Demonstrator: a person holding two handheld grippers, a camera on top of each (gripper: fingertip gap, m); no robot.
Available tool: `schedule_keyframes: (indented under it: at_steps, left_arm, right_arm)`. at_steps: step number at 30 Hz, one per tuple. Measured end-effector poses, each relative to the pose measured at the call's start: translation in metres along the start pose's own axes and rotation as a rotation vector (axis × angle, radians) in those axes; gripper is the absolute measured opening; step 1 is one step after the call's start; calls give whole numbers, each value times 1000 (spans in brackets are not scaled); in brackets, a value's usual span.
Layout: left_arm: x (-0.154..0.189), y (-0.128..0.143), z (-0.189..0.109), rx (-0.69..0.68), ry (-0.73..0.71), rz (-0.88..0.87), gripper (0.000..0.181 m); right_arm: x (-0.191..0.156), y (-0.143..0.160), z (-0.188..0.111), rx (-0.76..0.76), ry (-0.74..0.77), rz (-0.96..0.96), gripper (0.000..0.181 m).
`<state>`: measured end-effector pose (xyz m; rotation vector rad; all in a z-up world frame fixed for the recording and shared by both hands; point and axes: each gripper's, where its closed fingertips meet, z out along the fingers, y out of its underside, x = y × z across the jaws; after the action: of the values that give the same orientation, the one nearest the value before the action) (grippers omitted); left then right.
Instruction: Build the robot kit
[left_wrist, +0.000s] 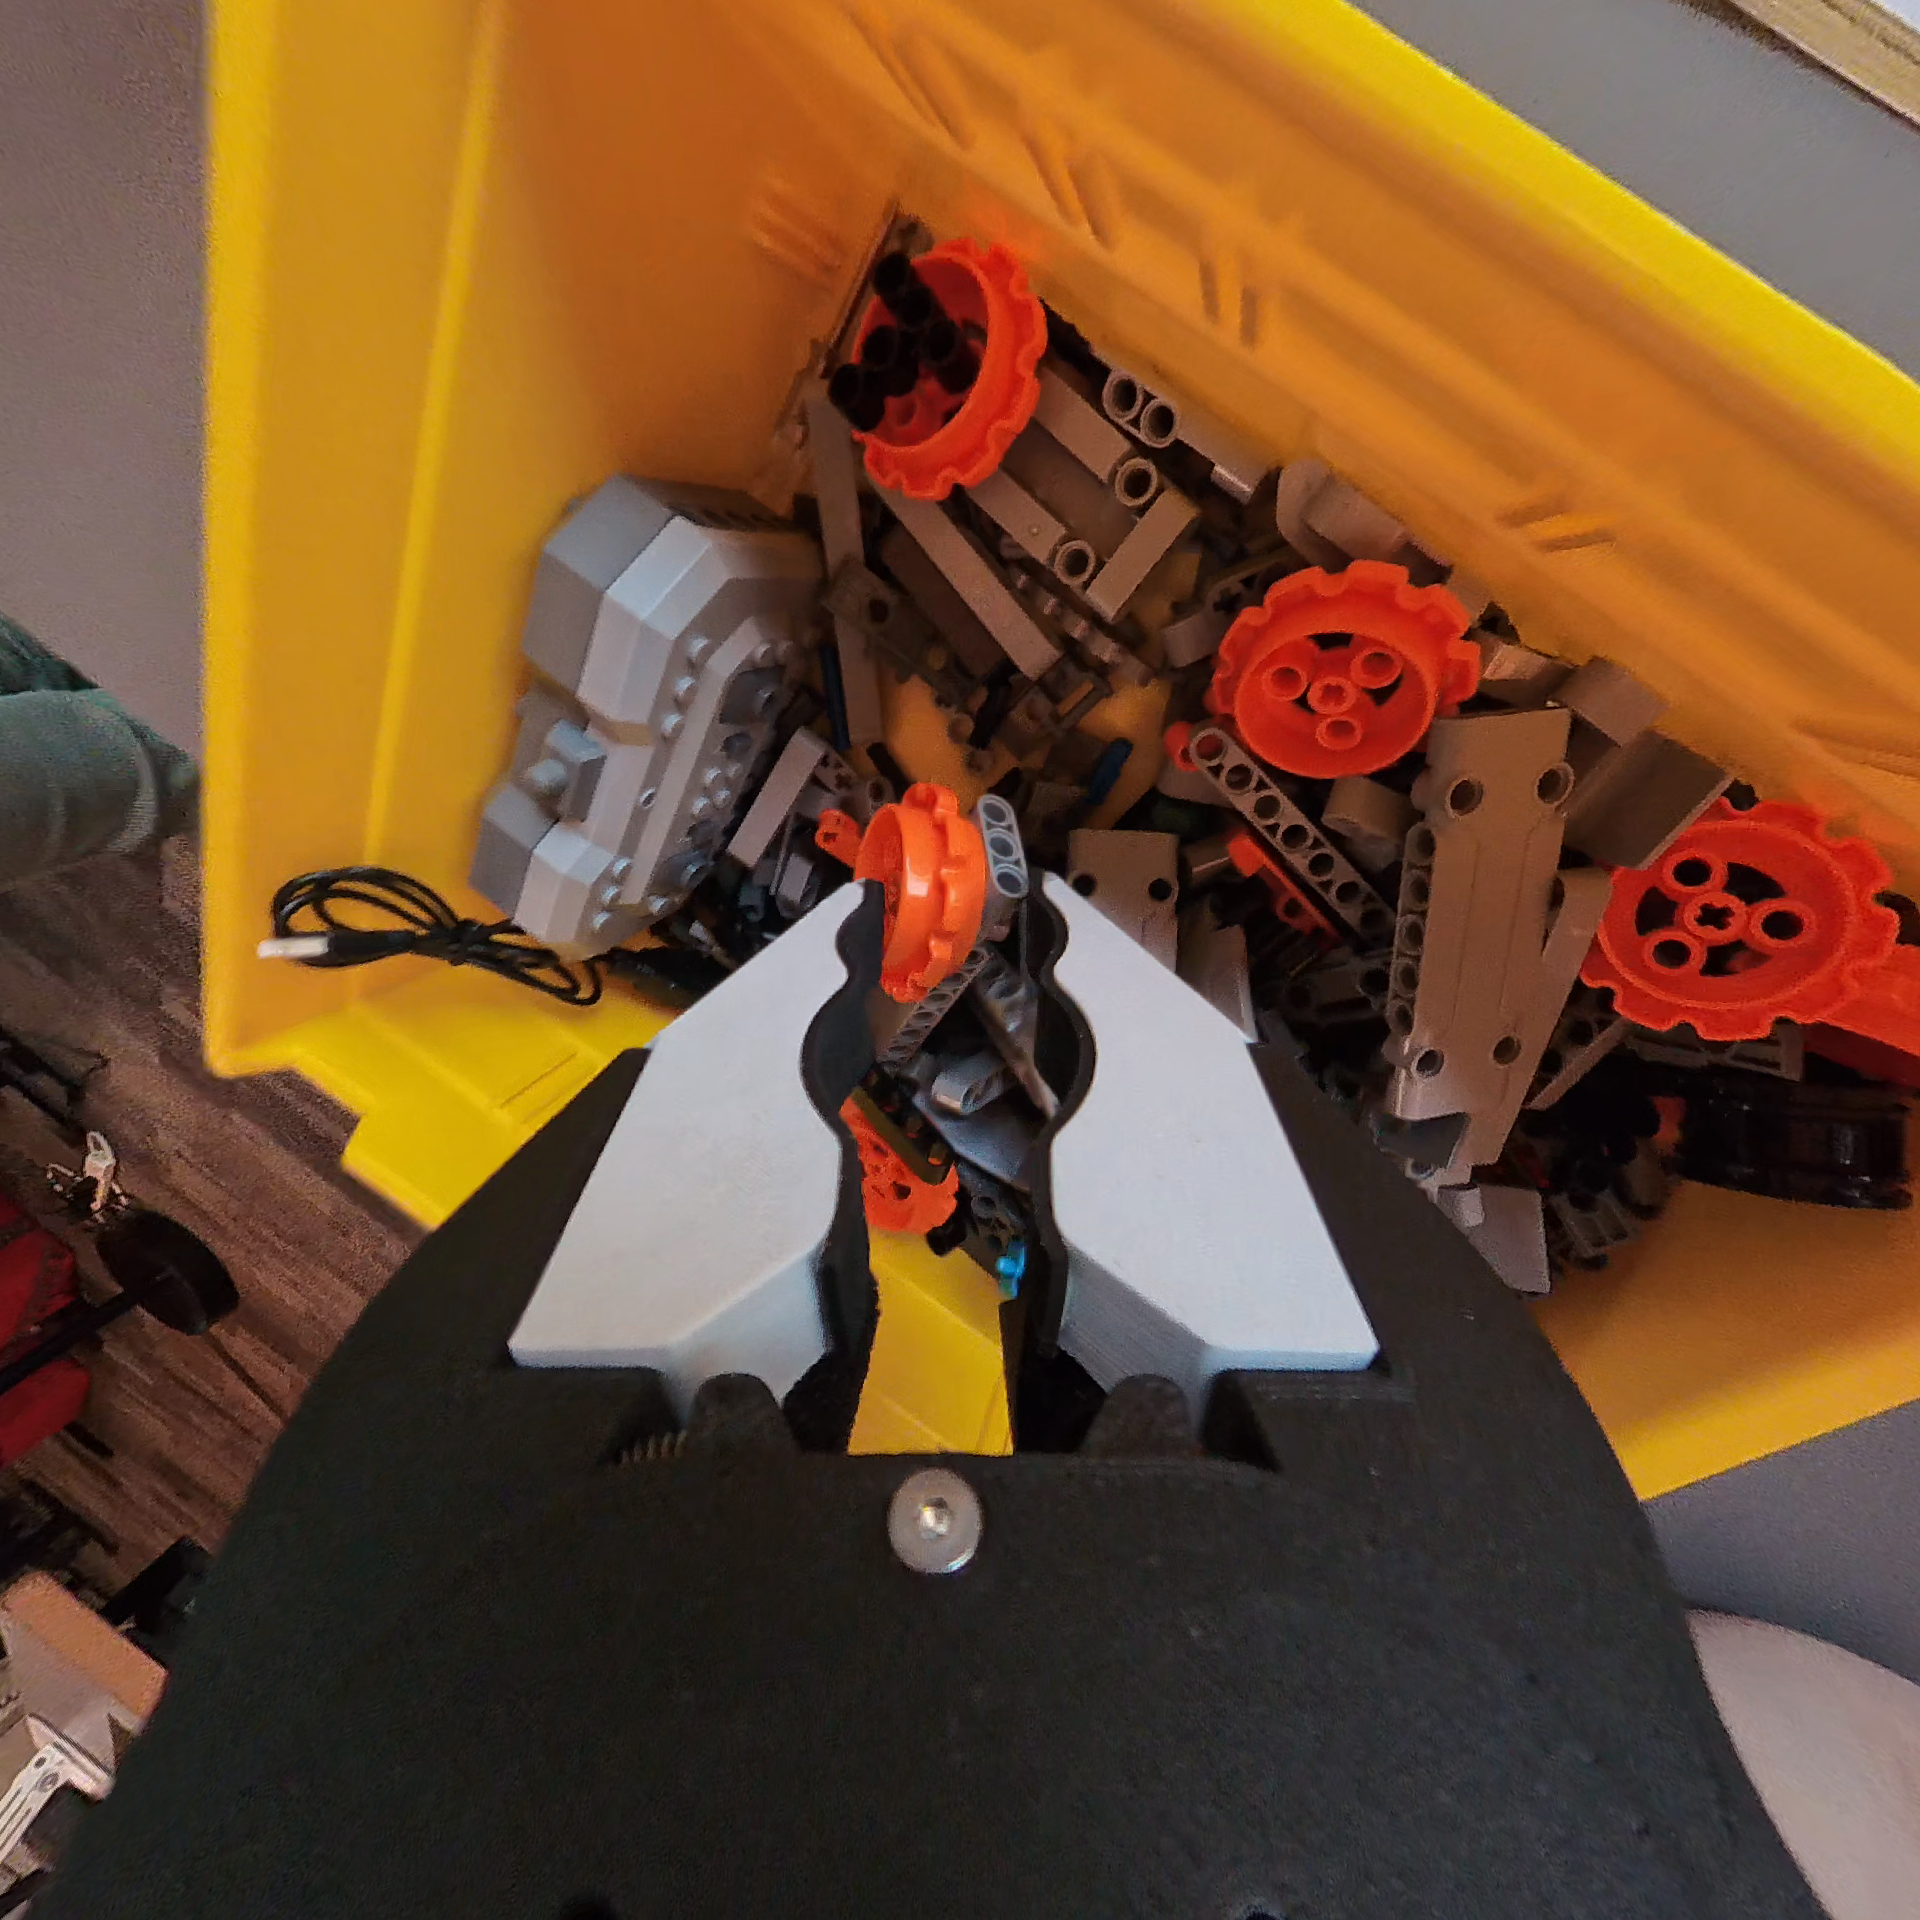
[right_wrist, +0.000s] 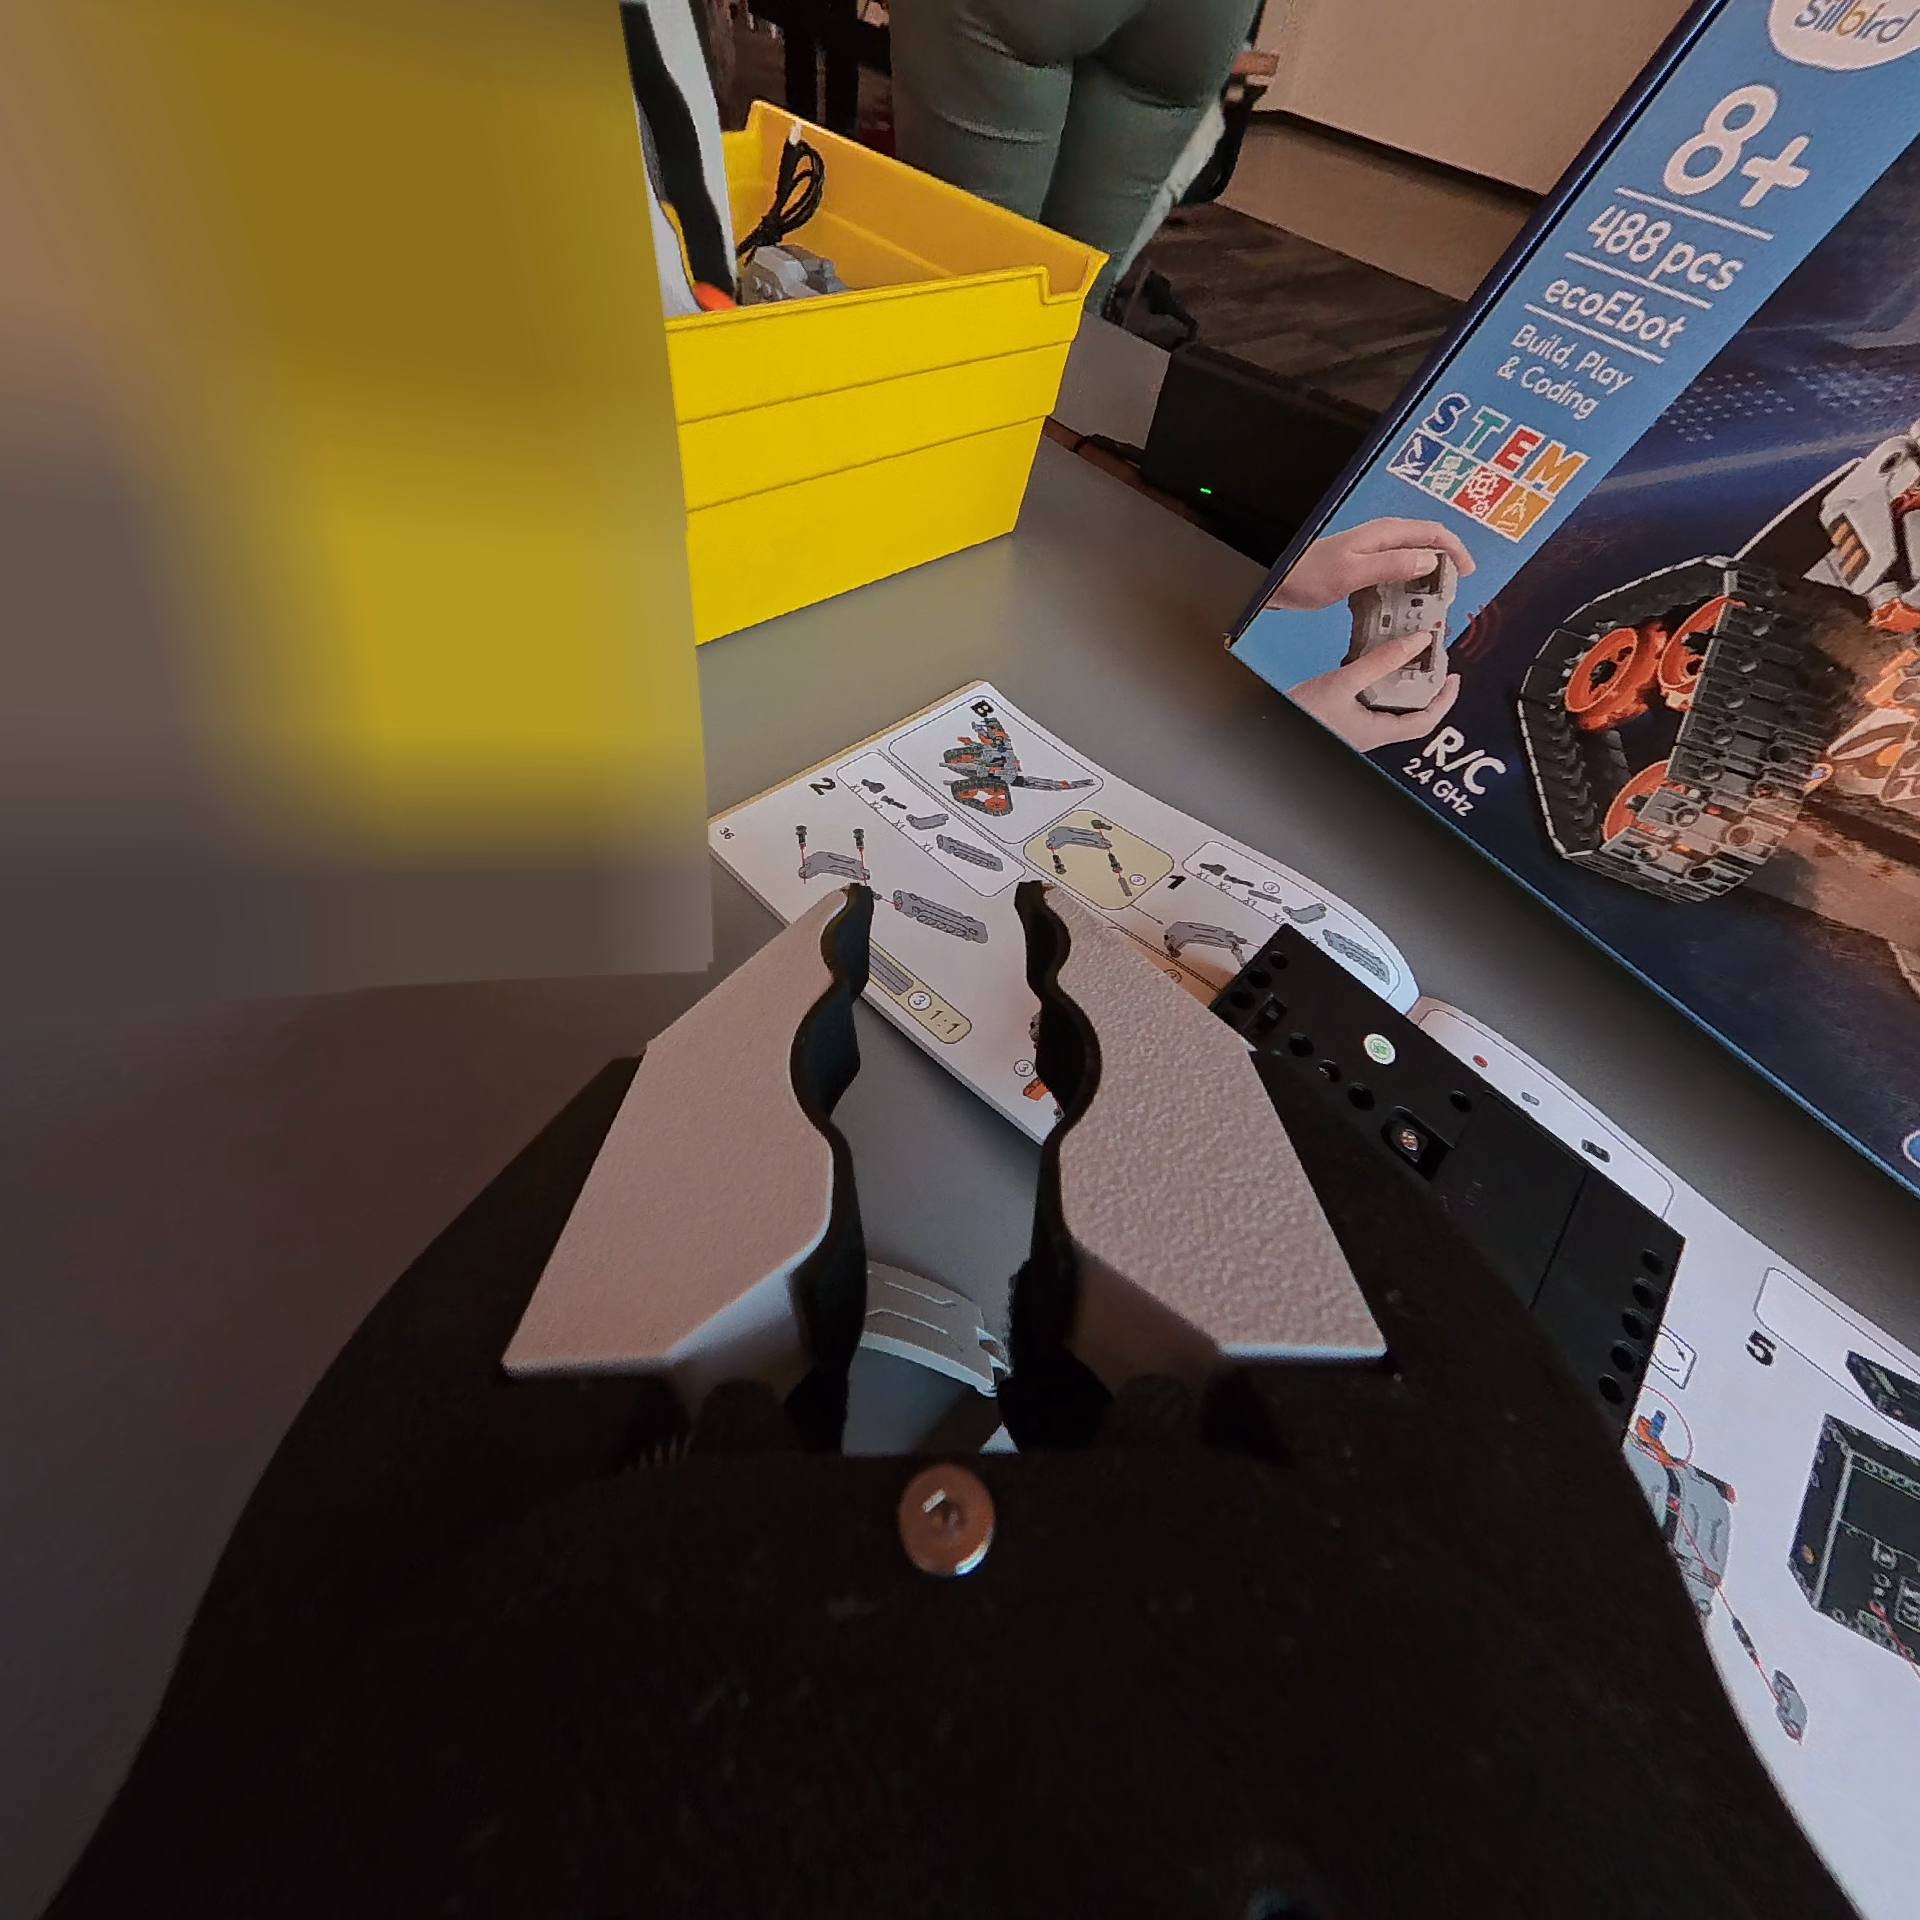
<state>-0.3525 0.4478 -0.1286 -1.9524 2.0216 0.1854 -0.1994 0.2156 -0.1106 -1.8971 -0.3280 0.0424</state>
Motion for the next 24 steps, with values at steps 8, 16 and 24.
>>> schedule_keyframes:
  at_steps: [8, 16, 24]
  left_arm:
    - [-12, 6, -18, 36, -45, -38, 22]
    - [-15, 15, -27, 13, -93, -21, 18]
    - [-18, 23, -37, -1, -123, -32, 17]
  right_arm:
    - [-1, 2, 2, -8, -7, 1, 29]
    - [-2, 2, 1, -7, -11, 0, 28]
    - [-3, 1, 1, -5, -17, 2, 28]
